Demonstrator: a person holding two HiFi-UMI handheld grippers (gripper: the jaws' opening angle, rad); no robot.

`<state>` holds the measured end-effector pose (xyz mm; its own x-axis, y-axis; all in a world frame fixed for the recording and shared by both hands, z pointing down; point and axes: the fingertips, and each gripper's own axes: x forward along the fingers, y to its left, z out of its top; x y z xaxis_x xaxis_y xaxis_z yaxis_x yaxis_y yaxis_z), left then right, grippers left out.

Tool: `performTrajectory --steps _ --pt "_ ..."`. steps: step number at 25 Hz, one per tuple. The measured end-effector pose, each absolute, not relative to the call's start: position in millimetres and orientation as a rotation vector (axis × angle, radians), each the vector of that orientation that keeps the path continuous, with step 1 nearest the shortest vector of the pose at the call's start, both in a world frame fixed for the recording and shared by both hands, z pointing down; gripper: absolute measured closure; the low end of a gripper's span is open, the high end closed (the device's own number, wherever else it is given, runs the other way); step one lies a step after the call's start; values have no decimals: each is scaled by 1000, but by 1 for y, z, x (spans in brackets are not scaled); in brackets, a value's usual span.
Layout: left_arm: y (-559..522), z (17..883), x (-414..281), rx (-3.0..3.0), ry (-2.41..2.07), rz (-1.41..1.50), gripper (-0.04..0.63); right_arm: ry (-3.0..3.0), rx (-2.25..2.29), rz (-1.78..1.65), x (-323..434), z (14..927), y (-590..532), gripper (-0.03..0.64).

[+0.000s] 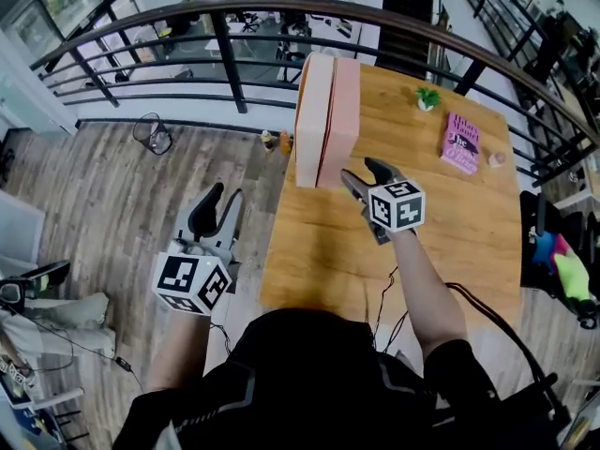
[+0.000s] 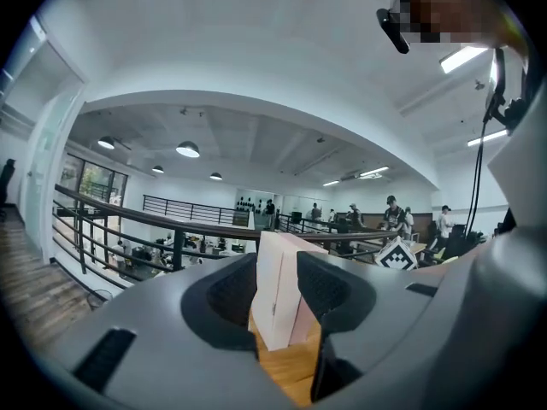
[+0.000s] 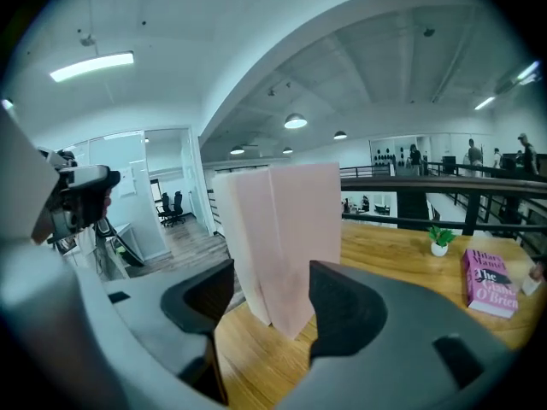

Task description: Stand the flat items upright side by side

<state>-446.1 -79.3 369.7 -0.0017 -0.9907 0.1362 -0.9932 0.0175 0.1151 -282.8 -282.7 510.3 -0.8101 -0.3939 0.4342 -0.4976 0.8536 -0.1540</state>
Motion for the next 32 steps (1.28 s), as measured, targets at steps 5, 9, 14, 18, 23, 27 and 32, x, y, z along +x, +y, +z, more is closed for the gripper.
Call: performTrajectory --steps 5,9,14,18,23,27,32 --pt "-110 353 -410 2227 -1991 6 430 -2708 721 326 -234 453 -269 334" --pt "-132 344 -371 2322 -1906 4 430 -2755 792 290 -187 412 -260 337" --pt "-151 330 -323 2387 -1842 -1 446 -2787 915 206 -125 365 -247 365" --pt "-158 317 -285 2451 -1771 -18 474 -2785 1057 152 -74 336 -243 368" --pt "-163 296 -246 2436 -1800 -55 523 -2769 1100 118 -20 318 -238 412" --pt "-158 281 -212 2453 -1762 -64 529 -2815 1127 156 14 302 -235 455" --pt "-154 277 -191 2410 -1794 -24 561 -2830 1128 158 42 293 -235 539"
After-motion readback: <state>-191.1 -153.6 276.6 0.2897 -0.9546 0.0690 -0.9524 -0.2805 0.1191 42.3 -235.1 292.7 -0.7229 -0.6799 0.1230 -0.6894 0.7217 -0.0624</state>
